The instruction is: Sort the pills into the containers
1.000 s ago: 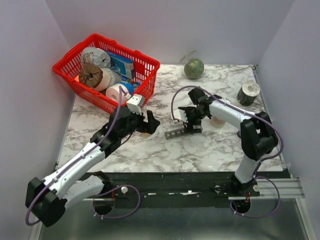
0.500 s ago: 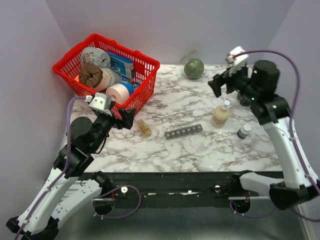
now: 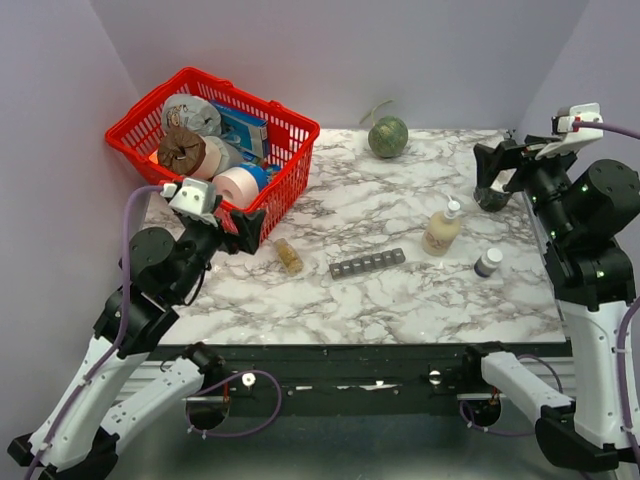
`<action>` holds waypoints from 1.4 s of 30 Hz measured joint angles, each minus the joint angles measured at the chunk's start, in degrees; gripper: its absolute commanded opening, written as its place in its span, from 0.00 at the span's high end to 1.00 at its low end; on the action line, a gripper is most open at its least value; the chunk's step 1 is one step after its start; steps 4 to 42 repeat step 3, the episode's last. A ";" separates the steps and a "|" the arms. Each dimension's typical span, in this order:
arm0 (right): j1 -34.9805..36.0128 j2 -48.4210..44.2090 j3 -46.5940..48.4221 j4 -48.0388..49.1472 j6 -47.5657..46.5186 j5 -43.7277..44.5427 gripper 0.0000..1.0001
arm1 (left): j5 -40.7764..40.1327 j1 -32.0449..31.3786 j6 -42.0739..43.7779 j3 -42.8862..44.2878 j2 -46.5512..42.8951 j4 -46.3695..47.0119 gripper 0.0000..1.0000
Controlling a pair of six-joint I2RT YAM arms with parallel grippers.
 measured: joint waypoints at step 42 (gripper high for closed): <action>-0.33 -0.15 0.00 -0.04 0.02 0.35 0.00 | 0.04 0.00 0.13 0.00 0.35 -0.76 0.01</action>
